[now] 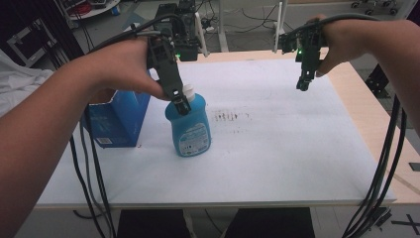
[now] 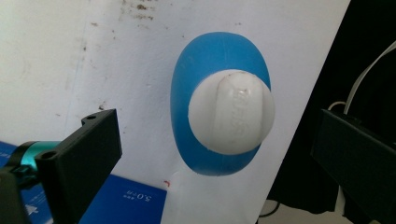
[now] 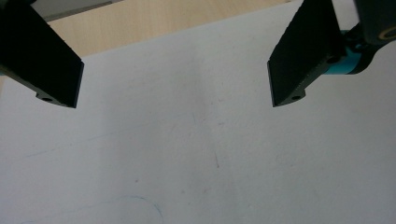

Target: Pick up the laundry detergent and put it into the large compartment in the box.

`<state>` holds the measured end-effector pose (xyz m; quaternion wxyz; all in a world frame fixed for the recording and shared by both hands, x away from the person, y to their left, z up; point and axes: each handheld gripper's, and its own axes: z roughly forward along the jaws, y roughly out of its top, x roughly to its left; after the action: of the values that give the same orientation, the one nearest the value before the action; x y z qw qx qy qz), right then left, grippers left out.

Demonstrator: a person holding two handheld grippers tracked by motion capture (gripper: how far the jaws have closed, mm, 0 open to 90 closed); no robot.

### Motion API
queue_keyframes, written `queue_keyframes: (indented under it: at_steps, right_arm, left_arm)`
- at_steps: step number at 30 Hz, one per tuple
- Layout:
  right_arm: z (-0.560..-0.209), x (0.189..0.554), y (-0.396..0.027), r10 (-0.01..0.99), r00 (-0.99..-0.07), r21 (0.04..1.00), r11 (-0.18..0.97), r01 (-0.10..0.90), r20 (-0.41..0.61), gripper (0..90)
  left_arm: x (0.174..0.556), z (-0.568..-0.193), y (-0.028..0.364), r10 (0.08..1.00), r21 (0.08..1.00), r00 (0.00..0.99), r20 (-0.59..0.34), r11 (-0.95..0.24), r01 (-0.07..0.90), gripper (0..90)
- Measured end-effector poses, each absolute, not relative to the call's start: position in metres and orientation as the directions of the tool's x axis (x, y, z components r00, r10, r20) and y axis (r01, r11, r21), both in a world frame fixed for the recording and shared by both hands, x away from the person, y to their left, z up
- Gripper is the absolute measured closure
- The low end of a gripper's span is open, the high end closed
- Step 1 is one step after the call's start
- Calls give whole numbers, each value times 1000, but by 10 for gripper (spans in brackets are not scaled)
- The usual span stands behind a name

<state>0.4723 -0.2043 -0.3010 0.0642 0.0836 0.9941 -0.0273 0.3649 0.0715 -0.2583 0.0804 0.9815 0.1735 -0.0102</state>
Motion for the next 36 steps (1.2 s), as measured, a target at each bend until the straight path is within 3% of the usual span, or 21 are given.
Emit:
queue_keyframes:
  at_steps: [15,36]
  right_arm:
    - [-302,475,-201,162,-979,-32,985,167,-125,26]
    - [-304,475,-201,156,-979,-40,986,162,-132,26]
  left_arm:
    - [363,-293,59,325,141,945,-32,-935,326,17]
    - [364,-300,54,317,105,949,-2,-943,315,20]
